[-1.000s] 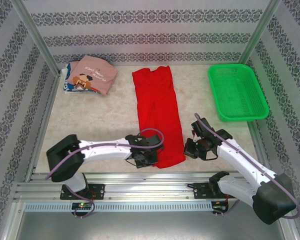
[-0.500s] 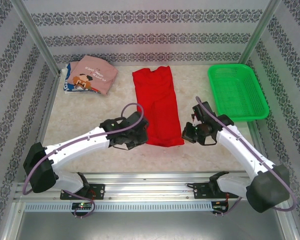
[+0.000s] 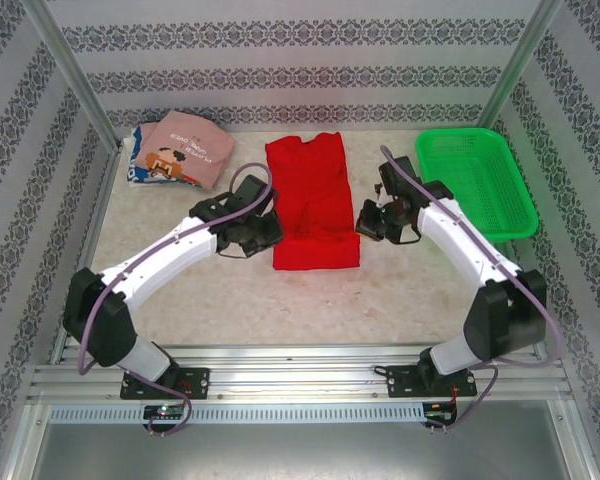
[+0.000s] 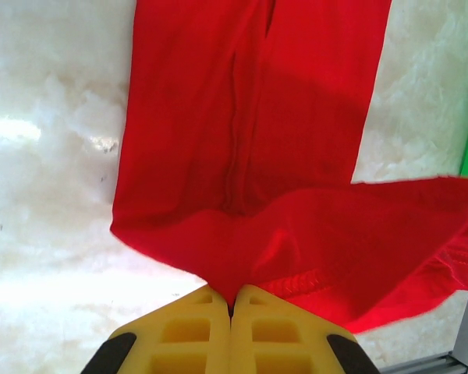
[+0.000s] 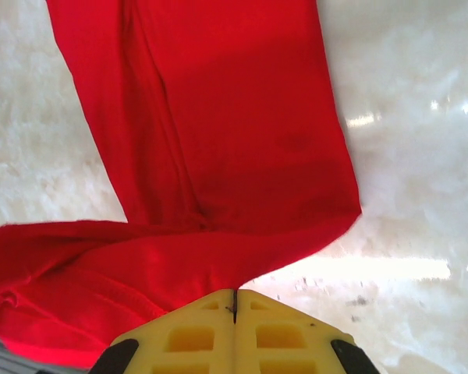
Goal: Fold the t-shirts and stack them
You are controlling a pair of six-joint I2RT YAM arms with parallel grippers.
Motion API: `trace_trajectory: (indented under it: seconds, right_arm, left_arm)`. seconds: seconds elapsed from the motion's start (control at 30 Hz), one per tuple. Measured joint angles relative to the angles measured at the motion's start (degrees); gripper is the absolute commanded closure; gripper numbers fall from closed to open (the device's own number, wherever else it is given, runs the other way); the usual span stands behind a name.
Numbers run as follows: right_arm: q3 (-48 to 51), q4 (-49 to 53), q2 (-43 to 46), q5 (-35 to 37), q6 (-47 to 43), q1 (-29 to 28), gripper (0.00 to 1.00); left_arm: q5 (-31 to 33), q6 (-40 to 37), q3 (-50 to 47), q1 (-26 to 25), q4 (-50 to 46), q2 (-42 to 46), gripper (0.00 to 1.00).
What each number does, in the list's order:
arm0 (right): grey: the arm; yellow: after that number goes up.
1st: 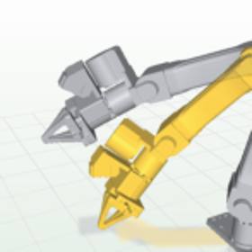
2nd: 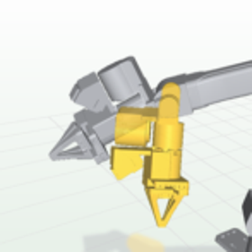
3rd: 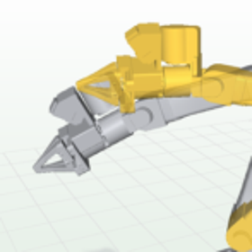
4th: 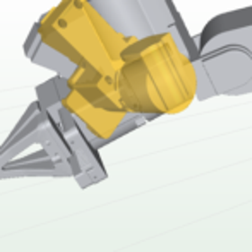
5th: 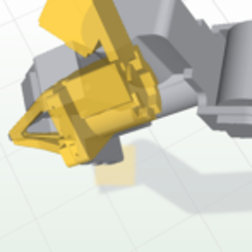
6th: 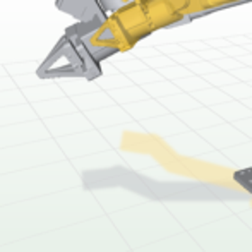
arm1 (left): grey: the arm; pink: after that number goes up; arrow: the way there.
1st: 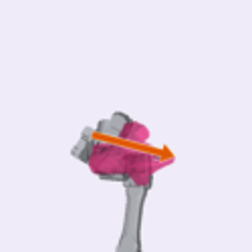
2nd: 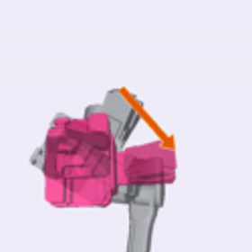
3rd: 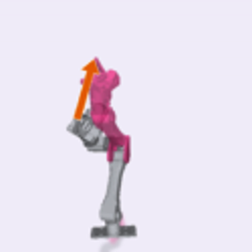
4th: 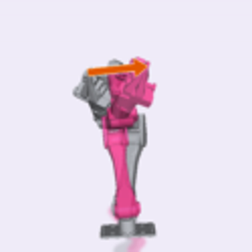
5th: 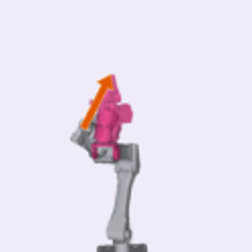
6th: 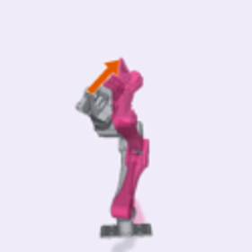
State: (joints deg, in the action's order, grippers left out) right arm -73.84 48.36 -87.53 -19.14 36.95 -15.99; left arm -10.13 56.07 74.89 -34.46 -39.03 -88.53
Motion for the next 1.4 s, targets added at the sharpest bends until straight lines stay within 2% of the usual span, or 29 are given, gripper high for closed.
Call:
trace_trajectory:
  seconds: [0.4,0.87,1.4]
  right_arm:
    - [-15.5,0.8,-14.0,-0.1,-2.9,1.7,1.0]
    - [-27.0,2.6,-24.6,-0.4,-4.0,3.3,1.0]
    - [-36.8,5.0,-35.0,-1.3,-5.5,4.7,1.0]
  left_arm:
    - [-4.4,-5.4,5.6,6.4,0.9,-6.2,1.0]
    - [-8.0,-9.6,16.3,10.5,1.8,-16.6,1.0]
    - [-10.9,-12.2,21.5,13.1,2.4,-25.3,1.0]
